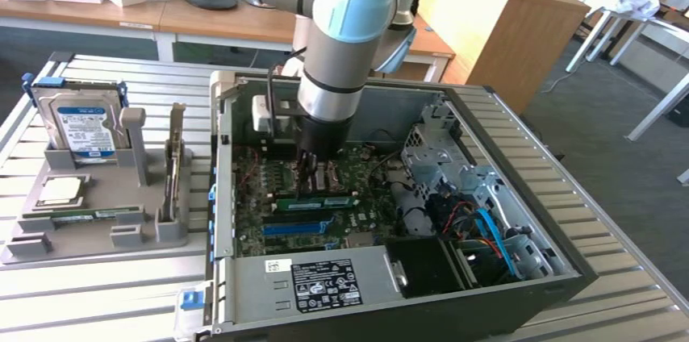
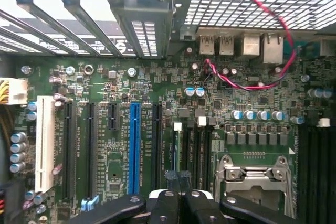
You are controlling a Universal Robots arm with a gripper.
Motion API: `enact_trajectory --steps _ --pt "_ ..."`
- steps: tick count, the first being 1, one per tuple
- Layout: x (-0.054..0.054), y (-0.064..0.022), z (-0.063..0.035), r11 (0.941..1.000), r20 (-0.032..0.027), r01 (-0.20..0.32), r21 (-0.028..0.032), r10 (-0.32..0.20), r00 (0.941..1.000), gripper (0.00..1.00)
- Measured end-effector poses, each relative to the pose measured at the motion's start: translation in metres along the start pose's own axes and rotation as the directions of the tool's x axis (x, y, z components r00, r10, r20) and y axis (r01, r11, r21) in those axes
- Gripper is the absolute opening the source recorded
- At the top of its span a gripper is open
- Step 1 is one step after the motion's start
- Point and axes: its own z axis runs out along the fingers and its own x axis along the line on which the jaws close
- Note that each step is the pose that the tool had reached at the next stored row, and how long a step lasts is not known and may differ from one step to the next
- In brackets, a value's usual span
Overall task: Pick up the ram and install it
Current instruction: 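Press down the ram until it locks into place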
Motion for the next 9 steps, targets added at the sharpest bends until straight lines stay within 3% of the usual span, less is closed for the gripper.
enact_trajectory --steps 9 --pt "-0.001 0.0005 -0.0258 1.0000 0.0000 0.000 -0.0023 0.000 1.0000 0.10"
